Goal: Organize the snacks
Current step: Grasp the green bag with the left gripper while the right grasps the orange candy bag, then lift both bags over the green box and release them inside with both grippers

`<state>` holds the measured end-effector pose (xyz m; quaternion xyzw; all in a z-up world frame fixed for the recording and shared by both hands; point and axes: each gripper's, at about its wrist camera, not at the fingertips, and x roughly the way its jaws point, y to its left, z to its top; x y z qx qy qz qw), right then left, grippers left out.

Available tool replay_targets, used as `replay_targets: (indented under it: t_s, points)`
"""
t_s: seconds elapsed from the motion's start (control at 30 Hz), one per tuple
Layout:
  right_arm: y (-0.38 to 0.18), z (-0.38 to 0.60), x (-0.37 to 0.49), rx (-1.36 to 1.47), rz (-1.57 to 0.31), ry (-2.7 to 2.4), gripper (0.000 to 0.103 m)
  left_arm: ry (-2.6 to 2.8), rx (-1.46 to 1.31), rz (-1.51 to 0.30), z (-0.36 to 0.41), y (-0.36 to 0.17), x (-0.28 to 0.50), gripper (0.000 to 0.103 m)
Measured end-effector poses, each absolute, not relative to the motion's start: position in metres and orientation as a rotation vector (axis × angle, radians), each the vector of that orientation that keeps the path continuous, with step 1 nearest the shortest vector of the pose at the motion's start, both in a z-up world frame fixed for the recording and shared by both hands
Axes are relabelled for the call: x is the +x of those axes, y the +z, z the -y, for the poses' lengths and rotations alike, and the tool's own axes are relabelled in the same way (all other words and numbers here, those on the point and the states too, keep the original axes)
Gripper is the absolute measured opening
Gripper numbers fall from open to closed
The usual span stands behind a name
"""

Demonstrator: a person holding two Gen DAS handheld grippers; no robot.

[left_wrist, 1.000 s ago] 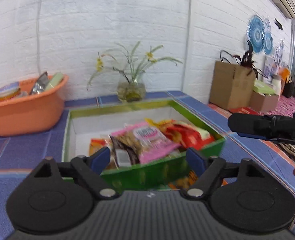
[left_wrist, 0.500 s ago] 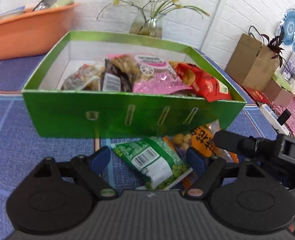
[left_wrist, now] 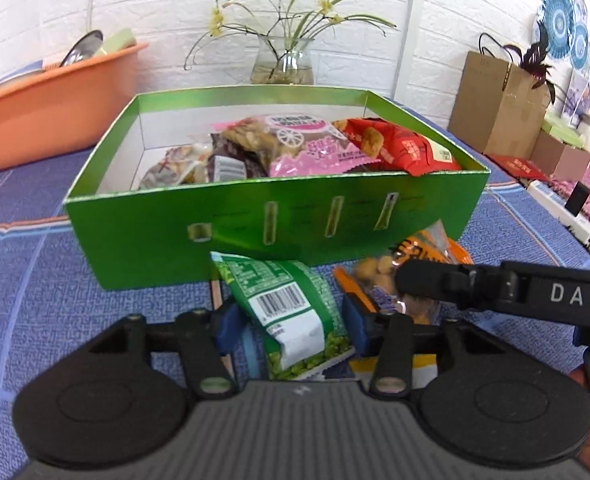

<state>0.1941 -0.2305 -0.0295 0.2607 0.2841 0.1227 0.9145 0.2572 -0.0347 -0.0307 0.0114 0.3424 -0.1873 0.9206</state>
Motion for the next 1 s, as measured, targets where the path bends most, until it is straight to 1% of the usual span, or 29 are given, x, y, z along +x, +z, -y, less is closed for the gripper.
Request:
replay_targets:
  t_s: [0.13,0.2,0.23,0.27,0.3,0.43,0.5,0.57,0.6,0.63,0.67,0.73,0.77,0.87,0.9,0.93,0.97,1.0]
  points:
    - [-0.024,0.237,0.186,0.578,-0.541,0.241,0.073,-0.397,-0.054,-0.707,0.018,-0.025,0.254,0.047]
    - [-0.018,0.236,0.179,0.566,-0.498,0.23,0.074,-0.391,-0.083,-0.687,0.01,-0.02,0.249,0.045]
    - [-0.014,0.236,0.176,0.555,-0.475,0.225,0.074,-0.391,-0.098,-0.676,0.006,-0.017,0.247,0.043]
    - [-0.011,0.236,0.173,0.542,-0.452,0.221,0.074,-0.396,-0.115,-0.666,0.001,-0.014,0.245,0.036]
    - [-0.008,0.235,0.17,0.53,-0.425,0.214,0.074,-0.396,-0.135,-0.658,-0.003,-0.011,0.243,0.033]
    - [0.002,0.232,0.161,0.472,-0.333,0.215,0.074,-0.398,-0.176,-0.643,-0.014,-0.007,0.239,0.031]
    - [0.004,0.232,0.16,0.458,-0.312,0.229,0.074,-0.383,-0.179,-0.66,-0.016,-0.01,0.242,0.029]
    - [0.003,0.23,0.16,0.451,-0.311,0.238,0.074,-0.395,-0.172,-0.691,-0.016,-0.012,0.245,0.029]
    - [0.003,0.23,0.16,0.448,-0.314,0.241,0.074,-0.391,-0.167,-0.696,-0.014,-0.013,0.245,0.033]
    - [0.003,0.229,0.16,0.445,-0.316,0.244,0.074,-0.381,-0.157,-0.694,-0.012,-0.013,0.245,0.042]
    - [0.003,0.229,0.16,0.442,-0.318,0.247,0.074,-0.366,-0.136,-0.702,-0.01,-0.015,0.245,0.063]
    - [0.005,0.227,0.159,0.439,-0.316,0.251,0.074,-0.351,-0.089,-0.718,-0.002,-0.017,0.246,0.063]
    - [0.006,0.227,0.158,0.439,-0.313,0.256,0.074,-0.352,-0.077,-0.723,0.001,-0.018,0.247,0.065]
    - [0.008,0.227,0.156,0.438,-0.302,0.266,0.074,-0.318,-0.047,-0.755,0.014,-0.023,0.254,0.074]
    - [0.009,0.227,0.155,0.438,-0.298,0.265,0.074,-0.303,-0.048,-0.767,0.018,-0.024,0.257,0.081]
    - [0.009,0.226,0.153,0.439,-0.294,0.265,0.074,-0.283,-0.036,-0.77,0.021,-0.025,0.259,0.082]
    - [0.009,0.226,0.153,0.439,-0.294,0.268,0.074,-0.257,-0.008,-0.76,0.026,-0.027,0.26,0.082]
    - [0.01,0.226,0.152,0.441,-0.291,0.269,0.074,-0.241,0.019,-0.75,0.03,-0.029,0.259,0.079]
